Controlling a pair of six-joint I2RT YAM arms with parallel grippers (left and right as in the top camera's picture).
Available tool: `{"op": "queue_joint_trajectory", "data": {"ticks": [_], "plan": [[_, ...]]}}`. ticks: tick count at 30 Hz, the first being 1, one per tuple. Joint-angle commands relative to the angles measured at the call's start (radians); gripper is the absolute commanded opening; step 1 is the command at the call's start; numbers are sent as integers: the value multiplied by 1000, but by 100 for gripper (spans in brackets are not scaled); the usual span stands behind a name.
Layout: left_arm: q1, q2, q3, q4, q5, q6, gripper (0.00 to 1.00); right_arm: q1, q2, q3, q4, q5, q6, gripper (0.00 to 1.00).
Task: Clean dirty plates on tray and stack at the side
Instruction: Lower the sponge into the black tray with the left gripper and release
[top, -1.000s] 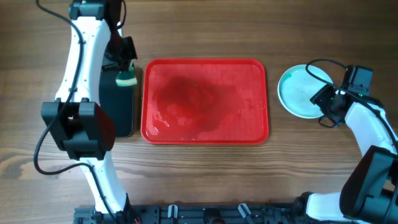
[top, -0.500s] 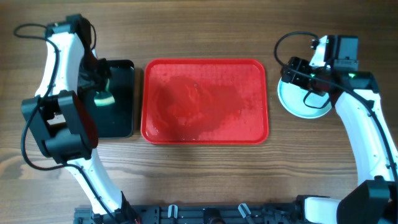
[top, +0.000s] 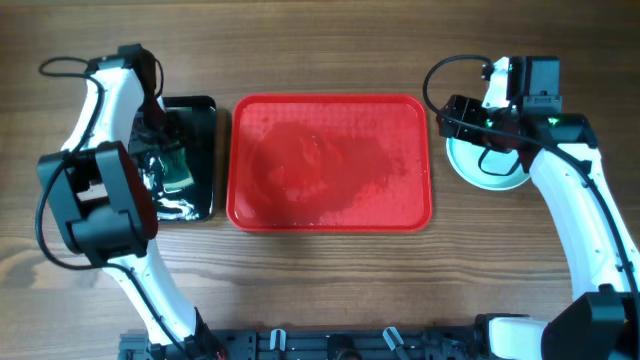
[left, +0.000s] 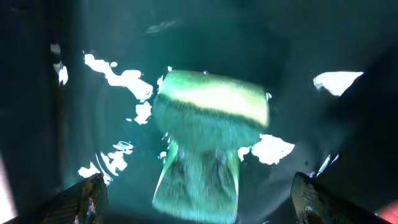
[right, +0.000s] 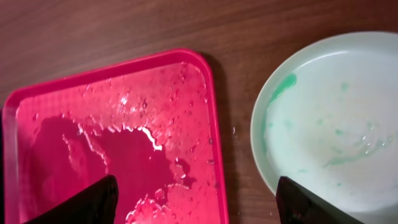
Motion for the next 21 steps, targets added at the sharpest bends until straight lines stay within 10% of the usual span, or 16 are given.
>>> {"op": "queue_joint_trajectory", "data": {"ticks": [1,12,21], "plan": [[-13,-169,143,-79,37,-18,92,3,-25,76,-48,-53,-41,79],[-36,-388,156,-76,108,-17,100,3,-366,197,-259,47,-90,78],[-36,-388,156,-76,108,-17,100,3,-550,197,-396,105,-86,100]]}}
